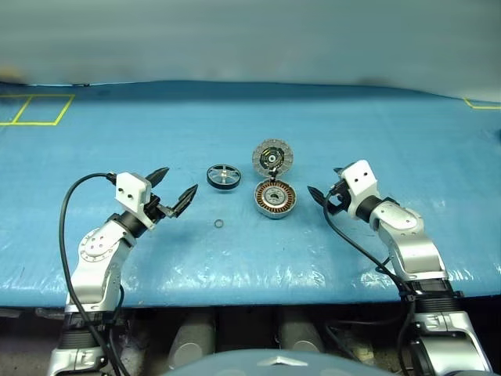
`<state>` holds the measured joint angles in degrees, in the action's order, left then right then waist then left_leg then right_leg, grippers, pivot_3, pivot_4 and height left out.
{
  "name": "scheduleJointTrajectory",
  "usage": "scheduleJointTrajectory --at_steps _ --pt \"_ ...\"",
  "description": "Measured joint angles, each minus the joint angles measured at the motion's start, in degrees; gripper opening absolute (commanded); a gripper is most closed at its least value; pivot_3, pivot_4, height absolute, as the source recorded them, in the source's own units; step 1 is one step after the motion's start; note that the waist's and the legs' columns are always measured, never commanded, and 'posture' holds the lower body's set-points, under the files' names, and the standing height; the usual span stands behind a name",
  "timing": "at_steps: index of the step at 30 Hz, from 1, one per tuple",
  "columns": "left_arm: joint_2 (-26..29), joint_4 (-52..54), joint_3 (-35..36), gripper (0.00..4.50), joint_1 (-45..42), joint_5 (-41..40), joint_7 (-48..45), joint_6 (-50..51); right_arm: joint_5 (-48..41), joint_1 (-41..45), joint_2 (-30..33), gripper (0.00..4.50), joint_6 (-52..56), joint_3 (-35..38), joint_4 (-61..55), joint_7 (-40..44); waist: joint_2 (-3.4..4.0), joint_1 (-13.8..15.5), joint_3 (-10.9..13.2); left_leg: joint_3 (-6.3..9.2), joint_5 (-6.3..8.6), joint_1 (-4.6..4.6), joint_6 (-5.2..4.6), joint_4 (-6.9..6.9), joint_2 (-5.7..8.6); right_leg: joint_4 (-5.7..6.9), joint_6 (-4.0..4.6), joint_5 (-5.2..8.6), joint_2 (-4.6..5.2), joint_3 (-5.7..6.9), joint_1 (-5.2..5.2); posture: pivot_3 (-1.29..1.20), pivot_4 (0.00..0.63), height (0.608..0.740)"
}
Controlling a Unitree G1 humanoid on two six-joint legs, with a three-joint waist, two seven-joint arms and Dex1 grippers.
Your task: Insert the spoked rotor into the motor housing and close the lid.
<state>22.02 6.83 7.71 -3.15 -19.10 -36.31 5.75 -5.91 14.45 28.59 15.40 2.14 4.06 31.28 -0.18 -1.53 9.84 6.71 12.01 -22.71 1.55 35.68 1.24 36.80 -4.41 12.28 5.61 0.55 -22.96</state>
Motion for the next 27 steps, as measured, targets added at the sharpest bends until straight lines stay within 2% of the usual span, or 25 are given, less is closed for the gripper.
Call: scheduleJointTrajectory --at_steps 27 --pt "0.14 -0.02 -0.91 4.5 0.17 0.09 -1.42 0.01 -0.37 0.06 0.13 4.45 0.09 0.0 -0.28 1.06 0.0 0.0 0.0 0.0 0.0 0.0 0.0 0.0 0.0 0.0 0.0 0.0 0.0 0.0 0.0 0.0 0.15 0.74"
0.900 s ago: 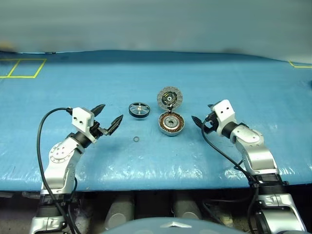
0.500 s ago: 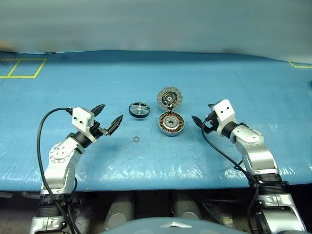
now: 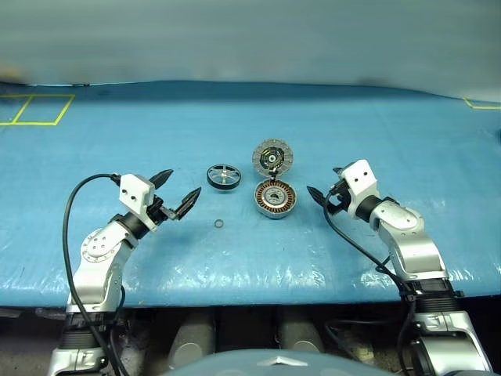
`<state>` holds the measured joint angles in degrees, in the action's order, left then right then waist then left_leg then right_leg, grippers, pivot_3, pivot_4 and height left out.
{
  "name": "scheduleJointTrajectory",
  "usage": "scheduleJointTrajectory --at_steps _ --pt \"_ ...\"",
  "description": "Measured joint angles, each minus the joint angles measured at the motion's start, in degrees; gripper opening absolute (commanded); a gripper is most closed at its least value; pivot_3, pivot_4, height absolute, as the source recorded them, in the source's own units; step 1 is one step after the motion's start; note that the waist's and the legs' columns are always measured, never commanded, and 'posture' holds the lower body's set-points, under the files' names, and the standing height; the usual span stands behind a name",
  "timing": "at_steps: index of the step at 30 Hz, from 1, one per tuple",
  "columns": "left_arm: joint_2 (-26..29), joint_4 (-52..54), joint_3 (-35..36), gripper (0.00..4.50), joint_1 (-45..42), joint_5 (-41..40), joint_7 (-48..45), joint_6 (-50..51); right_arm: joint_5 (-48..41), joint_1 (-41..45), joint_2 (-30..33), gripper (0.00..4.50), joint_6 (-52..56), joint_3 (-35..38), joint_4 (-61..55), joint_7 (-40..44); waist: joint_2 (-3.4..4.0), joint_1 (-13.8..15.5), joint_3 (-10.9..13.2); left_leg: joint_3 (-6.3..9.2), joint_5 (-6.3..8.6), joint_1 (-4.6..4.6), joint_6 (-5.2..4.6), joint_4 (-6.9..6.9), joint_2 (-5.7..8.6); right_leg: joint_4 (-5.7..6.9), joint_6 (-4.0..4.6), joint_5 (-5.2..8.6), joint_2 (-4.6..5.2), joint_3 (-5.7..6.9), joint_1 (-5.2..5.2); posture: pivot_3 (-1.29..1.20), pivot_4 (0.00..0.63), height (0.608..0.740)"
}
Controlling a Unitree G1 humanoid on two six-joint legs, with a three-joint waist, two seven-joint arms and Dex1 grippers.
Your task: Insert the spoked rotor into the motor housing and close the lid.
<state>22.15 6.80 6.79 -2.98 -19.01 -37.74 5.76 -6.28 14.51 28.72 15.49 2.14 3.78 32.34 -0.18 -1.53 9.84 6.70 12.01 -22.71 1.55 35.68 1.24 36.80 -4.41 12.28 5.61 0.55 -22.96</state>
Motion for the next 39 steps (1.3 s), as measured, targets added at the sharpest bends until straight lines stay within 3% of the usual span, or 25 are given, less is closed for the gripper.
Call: scheduleJointTrajectory --at_steps 9,18,22,30,39 --pt "0.63 -0.02 -2.03 4.5 0.33 -0.05 -3.35 -0.09 0.26 0.0 2.32 4.45 0.83 -0.74 -0.91 2.65 0.0 0.01 0.0 -0.02 0.0 -0.01 0.0 0.0 0.0 0.0 0.01 0.01 0.0 -0.01 0.0 0.0 0.15 0.74" --pt "2.67 -2.17 -7.83 4.5 1.78 2.36 -9.12 -1.82 -0.68 2.2 13.2 4.45 7.41 -5.74 -12.66 15.33 -0.01 -0.06 0.01 -0.02 0.02 0.0 -0.03 0.03 -0.02 0.0 0.07 0.05 0.0 -0.01 -0.01 0.0 0.15 0.74" --pt "2.74 -2.76 -8.14 4.5 2.26 3.08 -9.07 -2.61 -0.38 6.97 14.44 4.45 8.88 -11.55 -15.9 20.96 -0.06 -0.11 0.03 -0.02 0.03 0.0 -0.04 0.05 -0.03 -0.01 0.07 0.05 0.0 0.0 0.0 0.0 0.15 0.74" --pt "2.58 -2.82 -8.61 4.5 2.46 3.1 -8.44 -2.74 8.66 17.0 14.52 4.45 3.14 -24.83 -9.76 28.87 -0.11 0.19 0.07 -0.01 0.04 -0.13 -0.02 0.1 -0.02 -0.05 -0.05 -0.03 0.0 0.01 -0.08 0.0 0.15 0.74" --pt "1.96 -2.81 -8.6 4.5 3.0 3.11 -7.19 -2.87 14.18 19.85 12.48 4.45 -3.25 -30.01 -1.08 32.8 -0.12 0.07 0.07 -0.02 0.05 -0.15 0.0 0.1 -0.02 -0.02 -0.19 -0.11 0.0 0.0 -0.13 0.0 0.15 0.74"
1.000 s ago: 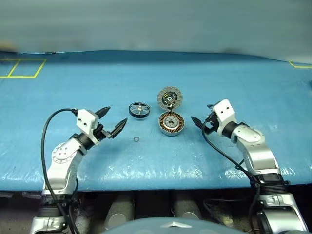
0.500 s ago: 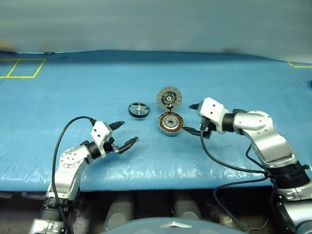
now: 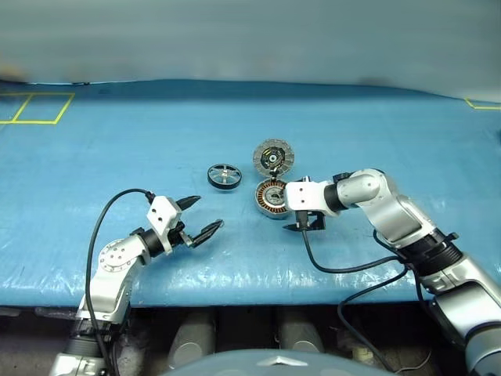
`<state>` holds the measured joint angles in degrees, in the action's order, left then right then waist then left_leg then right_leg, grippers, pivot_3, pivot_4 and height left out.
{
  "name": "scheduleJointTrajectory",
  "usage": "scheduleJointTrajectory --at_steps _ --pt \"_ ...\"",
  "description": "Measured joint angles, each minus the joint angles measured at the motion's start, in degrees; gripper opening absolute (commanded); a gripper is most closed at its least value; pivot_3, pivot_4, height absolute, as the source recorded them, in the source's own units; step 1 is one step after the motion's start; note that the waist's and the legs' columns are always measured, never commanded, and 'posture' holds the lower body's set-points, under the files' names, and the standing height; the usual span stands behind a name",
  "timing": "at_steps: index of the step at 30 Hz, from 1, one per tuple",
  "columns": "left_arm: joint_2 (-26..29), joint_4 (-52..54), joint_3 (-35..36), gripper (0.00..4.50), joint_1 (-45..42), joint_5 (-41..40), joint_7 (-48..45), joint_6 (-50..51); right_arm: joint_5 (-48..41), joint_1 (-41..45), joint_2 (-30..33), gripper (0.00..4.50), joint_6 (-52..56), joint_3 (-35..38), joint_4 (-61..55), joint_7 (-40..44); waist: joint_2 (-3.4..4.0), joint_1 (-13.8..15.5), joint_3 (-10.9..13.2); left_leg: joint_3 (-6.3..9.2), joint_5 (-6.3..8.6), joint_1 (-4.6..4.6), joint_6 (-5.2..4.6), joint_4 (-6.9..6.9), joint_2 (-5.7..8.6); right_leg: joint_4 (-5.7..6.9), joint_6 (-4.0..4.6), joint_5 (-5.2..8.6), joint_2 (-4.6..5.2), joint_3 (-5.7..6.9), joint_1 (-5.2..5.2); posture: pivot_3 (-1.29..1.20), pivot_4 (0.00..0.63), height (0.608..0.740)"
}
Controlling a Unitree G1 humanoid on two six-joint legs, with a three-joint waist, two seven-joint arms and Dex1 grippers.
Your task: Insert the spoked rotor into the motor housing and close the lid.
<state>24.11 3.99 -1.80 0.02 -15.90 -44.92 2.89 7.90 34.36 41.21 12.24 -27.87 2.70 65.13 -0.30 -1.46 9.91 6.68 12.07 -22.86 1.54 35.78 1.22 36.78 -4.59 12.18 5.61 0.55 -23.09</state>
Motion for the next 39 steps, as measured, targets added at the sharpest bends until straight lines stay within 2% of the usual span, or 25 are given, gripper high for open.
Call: scheduleJointTrajectory --at_steps 9,10,11,16,24,39 --pt "-0.28 0.0 0.05 4.5 0.24 -0.01 0.82 -0.11 1.97 1.14 -3.29 4.45 -3.38 -0.34 4.56 -0.05 0.0 0.0 0.0 0.01 0.0 0.0 0.0 0.03 0.0 0.02 -0.02 -0.02 0.0 0.0 0.01 0.0 0.15 0.74" --pt "-0.28 0.0 0.08 4.5 0.33 -0.01 1.01 -0.11 2.08 1.19 -3.54 4.08 -3.61 -0.35 4.9 0.09 0.0 -0.01 0.0 0.0 0.0 0.0 0.0 0.03 0.0 0.01 -0.03 -0.02 0.0 0.0 0.01 0.0 0.15 0.74" --pt "-0.28 0.0 0.1 4.5 0.41 -0.01 1.11 -0.12 2.21 1.29 -3.67 3.94 -3.75 -0.37 5.04 0.35 0.0 -0.01 0.0 0.0 0.0 0.0 0.0 0.03 0.0 0.02 -0.03 -0.02 0.0 0.0 0.01 0.0 0.15 0.74" --pt "-0.27 0.0 0.22 4.5 0.75 -0.01 1.5 -0.2 3.6 2.43 -3.69 2.32 -4.87 -0.37 5.84 1.12 0.0 0.11 -0.01 0.01 0.0 0.03 0.0 0.03 0.0 0.01 -0.03 -0.02 0.0 0.0 0.04 0.0 0.15 0.74" --pt "-0.24 0.0 0.5 4.5 1.18 -0.01 2.38 -0.51 5.4 -1.2 -3.94 2.32 -4.23 -0.13 -0.24 -0.06 -0.04 -0.04 -0.02 0.02 0.02 0.08 0.02 0.01 0.0 0.02 -0.02 -0.02 -0.01 0.0 0.07 0.0 0.15 0.74" --pt "-0.34 0.0 0.5 4.5 0.73 -0.47 2.24 0.08 7.79 -7.37 -8.33 2.32 2.55 -1.09 -11.14 -1.8 -0.04 -0.5 -0.02 0.03 0.03 0.14 0.03 0.02 -0.04 0.04 -0.01 -0.01 -0.04 0.0 0.1 0.0 0.15 0.74"
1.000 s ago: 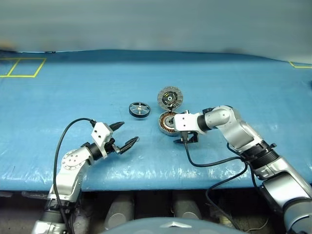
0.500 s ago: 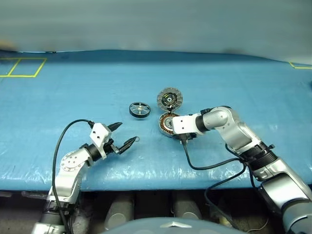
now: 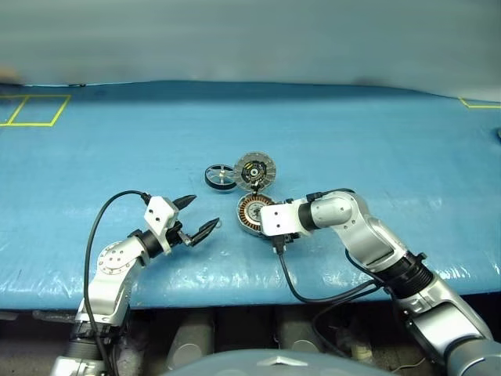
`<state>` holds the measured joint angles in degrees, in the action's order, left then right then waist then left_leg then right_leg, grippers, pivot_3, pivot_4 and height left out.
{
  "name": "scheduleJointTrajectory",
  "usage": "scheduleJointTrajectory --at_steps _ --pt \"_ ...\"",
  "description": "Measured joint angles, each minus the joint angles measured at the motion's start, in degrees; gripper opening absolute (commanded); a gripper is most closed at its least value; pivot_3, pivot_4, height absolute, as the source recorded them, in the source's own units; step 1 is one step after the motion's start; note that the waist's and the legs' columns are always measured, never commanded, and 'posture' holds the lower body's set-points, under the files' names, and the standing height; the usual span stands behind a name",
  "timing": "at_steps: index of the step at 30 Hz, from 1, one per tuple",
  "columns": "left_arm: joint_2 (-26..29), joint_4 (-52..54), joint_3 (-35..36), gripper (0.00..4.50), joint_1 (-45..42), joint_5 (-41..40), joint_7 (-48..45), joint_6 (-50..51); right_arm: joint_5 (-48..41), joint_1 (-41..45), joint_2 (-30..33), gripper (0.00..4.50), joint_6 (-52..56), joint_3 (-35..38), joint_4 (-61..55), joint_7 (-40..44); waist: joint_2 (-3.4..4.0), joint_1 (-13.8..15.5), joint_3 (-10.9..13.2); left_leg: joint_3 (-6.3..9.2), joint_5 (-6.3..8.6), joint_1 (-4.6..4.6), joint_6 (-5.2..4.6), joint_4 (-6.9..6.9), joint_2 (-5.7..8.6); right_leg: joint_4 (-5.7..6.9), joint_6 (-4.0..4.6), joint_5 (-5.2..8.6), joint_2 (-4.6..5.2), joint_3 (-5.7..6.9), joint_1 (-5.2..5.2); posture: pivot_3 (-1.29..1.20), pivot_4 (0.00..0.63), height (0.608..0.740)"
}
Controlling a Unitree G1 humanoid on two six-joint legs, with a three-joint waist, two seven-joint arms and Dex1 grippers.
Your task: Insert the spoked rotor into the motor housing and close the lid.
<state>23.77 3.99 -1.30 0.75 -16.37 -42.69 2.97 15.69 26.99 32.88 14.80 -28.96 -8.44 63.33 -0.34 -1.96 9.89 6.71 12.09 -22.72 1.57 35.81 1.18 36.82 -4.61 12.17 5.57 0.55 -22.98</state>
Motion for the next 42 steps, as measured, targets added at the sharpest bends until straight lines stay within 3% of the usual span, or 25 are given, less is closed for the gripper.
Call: scheduleJointTrajectory --at_steps 2,19,30,36,41,42 --pt "0.0 0.0 0.0 4.5 0.08 0.0 0.0 0.08 0.31 -0.34 -0.19 2.91 0.51 -0.01 -0.39 -0.63 0.0 0.01 0.0 0.0 0.0 0.0 0.0 0.01 0.0 0.0 0.0 0.0 0.0 0.0 0.0 0.0 0.15 0.74" --pt "-0.11 0.0 0.0 4.5 0.23 0.0 0.12 0.07 1.65 -2.55 -1.43 2.91 2.26 -0.62 -4.29 -4.46 0.0 0.11 0.0 0.0 0.0 -0.03 0.0 0.01 0.0 0.0 0.0 0.0 0.0 0.0 -0.03 0.0 0.15 0.74" --pt "-0.78 -1.44 -0.54 4.5 0.0 -0.05 -1.72 0.14 -9.89 -6.12 -1.01 2.91 6.79 7.8 -13.75 -3.99 -0.02 0.76 0.01 0.01 0.01 -0.08 0.0 0.01 0.0 -0.02 0.18 0.11 0.01 0.01 -0.04 0.0 0.15 0.74" --pt "0.19 -2.18 -2.59 4.5 -0.12 0.34 -5.24 0.04 -15.26 -10.65 -1.78 2.91 7.48 18.23 -14.95 -10.45 -0.02 0.87 0.01 -0.01 0.01 -0.09 0.0 0.02 0.0 -0.01 0.22 0.13 0.01 0.01 -0.04 0.0 0.15 0.74" --pt "1.45 -7.45 -3.2 4.5 -0.56 2.91 -5.44 -0.85 -16.38 -14.09 -1.5 2.91 8.75 19.35 -16.61 -13.45 -0.01 0.68 0.01 -0.02 0.01 -0.11 -0.01 -0.01 -0.02 0.02 0.21 0.12 0.0 0.0 -0.12 0.0 0.15 0.74" --pt "1.32 -8.39 -3.47 4.32 -1.17 3.14 -5.41 -1.31 -16.59 -14.11 -1.49 2.92 8.97 19.49 -17.04 -13.82 -0.01 0.77 0.01 -0.02 0.01 -0.11 -0.01 0.01 -0.02 0.02 0.21 0.12 0.0 0.0 -0.09 0.0 0.15 0.74"
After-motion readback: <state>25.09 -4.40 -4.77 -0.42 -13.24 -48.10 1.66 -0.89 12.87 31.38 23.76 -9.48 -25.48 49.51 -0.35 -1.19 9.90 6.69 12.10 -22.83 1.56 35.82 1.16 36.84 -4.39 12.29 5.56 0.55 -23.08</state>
